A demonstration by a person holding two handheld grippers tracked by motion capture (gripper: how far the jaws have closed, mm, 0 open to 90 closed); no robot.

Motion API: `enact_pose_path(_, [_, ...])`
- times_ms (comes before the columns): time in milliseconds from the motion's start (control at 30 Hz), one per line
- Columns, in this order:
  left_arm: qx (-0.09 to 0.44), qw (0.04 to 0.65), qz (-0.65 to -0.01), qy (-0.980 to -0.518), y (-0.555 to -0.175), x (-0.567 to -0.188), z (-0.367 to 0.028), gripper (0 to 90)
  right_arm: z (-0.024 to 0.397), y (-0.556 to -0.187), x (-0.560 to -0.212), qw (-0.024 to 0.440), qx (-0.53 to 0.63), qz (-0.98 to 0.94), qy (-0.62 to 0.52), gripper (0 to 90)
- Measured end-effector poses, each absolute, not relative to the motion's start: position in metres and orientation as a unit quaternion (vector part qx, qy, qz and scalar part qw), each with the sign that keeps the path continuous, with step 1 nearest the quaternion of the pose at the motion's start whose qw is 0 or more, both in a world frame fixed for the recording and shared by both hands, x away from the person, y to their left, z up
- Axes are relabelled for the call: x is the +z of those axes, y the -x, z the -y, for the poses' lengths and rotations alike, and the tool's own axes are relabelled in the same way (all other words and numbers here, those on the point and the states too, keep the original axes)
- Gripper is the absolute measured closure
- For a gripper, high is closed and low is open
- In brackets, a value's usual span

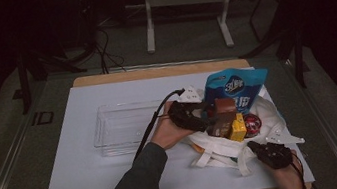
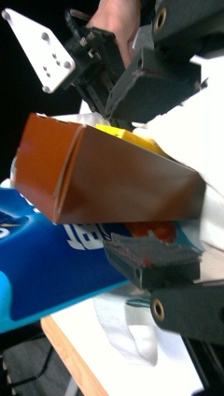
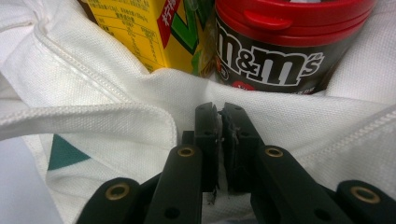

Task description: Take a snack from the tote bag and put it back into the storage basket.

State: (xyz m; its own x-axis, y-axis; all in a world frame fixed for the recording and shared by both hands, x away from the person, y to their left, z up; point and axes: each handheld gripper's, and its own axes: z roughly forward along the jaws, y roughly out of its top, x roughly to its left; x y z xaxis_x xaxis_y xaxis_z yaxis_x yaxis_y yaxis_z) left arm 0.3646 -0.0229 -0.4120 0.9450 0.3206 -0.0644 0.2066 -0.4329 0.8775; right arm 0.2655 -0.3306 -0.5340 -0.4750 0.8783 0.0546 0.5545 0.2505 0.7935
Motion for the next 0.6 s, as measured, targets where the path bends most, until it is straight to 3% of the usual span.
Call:
enact_pose_path(300, [0.043, 0.518, -0.14, -0.843, -0.37, -0.409, 0.032, 20.4, 0.331, -0.266, -0.534, 0.206, 0.394, -0.763, -0.469, 84.7])
enact_pose_path(600, [0.016, 0.52, -0.141, -0.842, -0.384, -0.415, 0.049, 17.3, 0.331, -0.266, -0.534, 0.202, 0.395, -0.763, -0.47, 84.4])
